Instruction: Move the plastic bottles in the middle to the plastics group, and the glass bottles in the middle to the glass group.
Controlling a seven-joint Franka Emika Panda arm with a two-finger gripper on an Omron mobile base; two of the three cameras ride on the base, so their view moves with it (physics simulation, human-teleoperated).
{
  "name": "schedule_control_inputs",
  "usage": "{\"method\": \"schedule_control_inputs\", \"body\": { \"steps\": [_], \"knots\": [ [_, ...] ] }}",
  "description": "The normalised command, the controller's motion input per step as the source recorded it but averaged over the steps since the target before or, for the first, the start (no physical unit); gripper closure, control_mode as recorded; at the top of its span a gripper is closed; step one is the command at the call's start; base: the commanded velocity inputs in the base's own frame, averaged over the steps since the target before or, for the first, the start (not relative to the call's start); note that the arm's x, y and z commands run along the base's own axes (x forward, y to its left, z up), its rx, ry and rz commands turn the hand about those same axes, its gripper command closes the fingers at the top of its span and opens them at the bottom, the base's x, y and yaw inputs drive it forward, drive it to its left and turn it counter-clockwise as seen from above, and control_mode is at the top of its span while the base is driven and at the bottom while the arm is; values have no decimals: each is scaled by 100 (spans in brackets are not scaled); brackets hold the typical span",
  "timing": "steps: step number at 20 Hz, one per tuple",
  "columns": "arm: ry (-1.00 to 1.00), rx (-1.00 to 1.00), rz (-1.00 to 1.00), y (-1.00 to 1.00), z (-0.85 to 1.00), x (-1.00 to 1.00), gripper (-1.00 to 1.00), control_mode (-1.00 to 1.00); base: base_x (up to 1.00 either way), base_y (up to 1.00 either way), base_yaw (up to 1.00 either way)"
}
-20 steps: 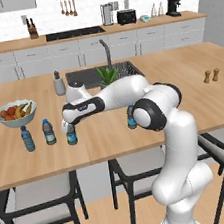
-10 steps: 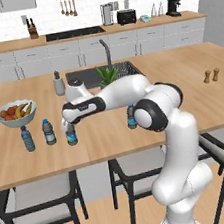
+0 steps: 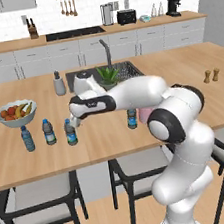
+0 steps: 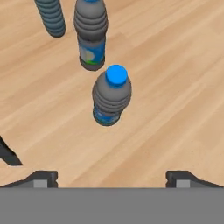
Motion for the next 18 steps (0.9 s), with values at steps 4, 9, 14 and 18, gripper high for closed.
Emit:
{"method": "schedule_control_inputs", "body": {
  "steps": [4,9,14,18],
  "knots": [
    [2,4,-32,-92,0,-60,-100,-100,0,0,0],
    [6,8,-44,-97,9,-34,-100,-100,0,0,0],
    [8,17,-48,-100,23,-15,-100,-100,0,0,0],
    [5,18,-44,-83,13,0,-100,-100,0,0,0]
  ]
}}
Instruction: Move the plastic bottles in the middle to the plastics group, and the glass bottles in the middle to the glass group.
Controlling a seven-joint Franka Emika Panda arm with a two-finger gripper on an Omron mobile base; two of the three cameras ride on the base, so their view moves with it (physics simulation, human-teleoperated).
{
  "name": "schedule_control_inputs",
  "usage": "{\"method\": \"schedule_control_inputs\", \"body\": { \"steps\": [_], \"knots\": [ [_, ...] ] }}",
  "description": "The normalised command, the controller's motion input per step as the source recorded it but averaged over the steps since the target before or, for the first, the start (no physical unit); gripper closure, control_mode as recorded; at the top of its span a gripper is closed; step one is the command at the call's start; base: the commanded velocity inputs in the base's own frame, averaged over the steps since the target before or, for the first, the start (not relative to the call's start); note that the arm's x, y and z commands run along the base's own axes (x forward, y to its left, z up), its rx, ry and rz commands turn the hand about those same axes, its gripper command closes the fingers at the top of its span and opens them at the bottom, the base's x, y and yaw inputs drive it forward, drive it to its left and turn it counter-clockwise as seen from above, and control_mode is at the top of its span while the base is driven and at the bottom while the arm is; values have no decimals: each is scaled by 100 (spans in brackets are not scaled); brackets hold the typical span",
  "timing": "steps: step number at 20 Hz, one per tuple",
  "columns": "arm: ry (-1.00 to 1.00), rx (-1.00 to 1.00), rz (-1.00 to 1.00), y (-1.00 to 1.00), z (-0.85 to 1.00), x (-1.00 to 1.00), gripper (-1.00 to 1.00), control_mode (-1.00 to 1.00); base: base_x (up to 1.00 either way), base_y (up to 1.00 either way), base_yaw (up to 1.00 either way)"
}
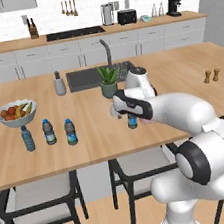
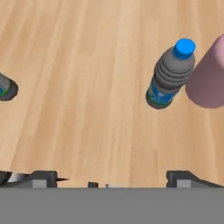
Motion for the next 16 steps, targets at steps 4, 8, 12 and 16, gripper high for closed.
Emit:
{"method": "schedule_control_inputs", "body": {
  "steps": [4,8,12,16],
  "knots": [
    [-2,5,-17,-19,1,4,-100,-100,0,0,0],
    [-3,-9,-5,-9,0,28,-100,-100,0,0,0],
    [2,-5,-8,-26,3,33,-100,-100,0,0,0],
    [8,0,-14,-48,13,32,-100,-100,0,0,0]
  ]
}}
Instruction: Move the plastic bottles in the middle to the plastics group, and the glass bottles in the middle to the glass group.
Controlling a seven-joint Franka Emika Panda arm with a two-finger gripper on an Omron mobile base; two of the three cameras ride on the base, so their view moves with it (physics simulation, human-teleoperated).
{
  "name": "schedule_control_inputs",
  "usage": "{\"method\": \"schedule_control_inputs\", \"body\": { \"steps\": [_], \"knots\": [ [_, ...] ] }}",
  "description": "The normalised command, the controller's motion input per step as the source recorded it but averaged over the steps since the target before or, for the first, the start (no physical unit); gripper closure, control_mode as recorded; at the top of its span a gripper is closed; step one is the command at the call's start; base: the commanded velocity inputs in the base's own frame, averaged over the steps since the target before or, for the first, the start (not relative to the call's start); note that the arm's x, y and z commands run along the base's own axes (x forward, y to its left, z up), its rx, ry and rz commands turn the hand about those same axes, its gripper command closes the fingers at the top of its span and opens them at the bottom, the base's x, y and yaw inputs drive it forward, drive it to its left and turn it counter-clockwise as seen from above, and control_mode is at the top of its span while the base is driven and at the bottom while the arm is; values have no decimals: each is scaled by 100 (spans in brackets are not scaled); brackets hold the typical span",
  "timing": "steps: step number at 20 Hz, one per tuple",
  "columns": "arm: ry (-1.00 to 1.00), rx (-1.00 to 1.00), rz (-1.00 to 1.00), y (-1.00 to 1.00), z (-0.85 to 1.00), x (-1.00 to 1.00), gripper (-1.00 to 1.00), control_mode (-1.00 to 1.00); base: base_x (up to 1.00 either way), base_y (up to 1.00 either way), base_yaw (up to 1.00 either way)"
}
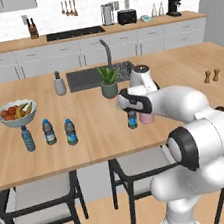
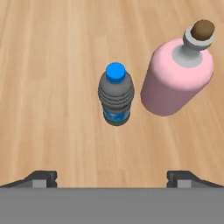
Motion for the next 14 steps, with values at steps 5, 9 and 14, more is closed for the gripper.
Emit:
{"method": "schedule_control_inputs", "body": {
  "steps": [5,9,14],
  "knots": [
    [9,0,-14,-30,7,18,-100,-100,0,0,0],
    [1,0,-1,6,0,17,-100,-100,0,0,0],
    [0,0,0,15,-9,31,-100,-100,0,0,0]
  ]
}}
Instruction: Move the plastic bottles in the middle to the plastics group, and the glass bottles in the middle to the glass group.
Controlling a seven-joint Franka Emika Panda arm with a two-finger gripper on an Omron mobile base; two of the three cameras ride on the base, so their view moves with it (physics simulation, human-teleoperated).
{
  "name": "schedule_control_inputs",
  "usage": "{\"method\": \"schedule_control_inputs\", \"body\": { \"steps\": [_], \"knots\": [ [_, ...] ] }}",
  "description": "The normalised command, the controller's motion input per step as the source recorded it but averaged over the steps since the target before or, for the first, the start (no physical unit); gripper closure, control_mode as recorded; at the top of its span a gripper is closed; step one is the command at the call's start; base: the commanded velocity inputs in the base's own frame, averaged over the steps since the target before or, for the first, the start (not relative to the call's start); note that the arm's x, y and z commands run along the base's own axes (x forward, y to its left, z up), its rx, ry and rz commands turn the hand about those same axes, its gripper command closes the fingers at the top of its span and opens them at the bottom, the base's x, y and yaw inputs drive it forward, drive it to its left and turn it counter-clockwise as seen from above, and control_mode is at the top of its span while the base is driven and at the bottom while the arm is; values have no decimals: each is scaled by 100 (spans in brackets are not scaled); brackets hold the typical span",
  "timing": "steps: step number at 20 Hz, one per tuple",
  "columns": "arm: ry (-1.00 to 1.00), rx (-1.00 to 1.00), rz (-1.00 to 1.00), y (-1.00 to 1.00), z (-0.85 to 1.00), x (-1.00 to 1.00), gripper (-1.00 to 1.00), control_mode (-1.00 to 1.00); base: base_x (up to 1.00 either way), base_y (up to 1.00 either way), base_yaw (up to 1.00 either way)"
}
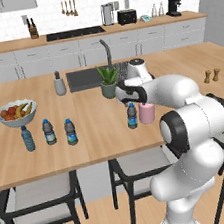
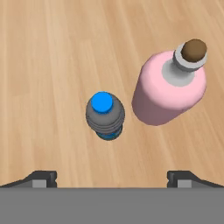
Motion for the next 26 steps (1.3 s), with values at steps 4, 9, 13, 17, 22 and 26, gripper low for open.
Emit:
{"method": "schedule_control_inputs", "body": {
  "steps": [4,9,13,17,22,26],
  "knots": [
    [0,0,0,2,-39,13,-100,-100,0,0,0],
    [-2,0,0,0,-44,31,-100,-100,0,0,0],
    [-1,0,0,0,-14,31,-100,-100,0,0,0],
    [0,0,0,0,-1,31,-100,-100,0,0,0],
    [0,0,0,0,-1,2,-100,-100,0,0,0],
    [0,0,0,-3,-18,0,-100,-100,0,0,0]
  ]
}}
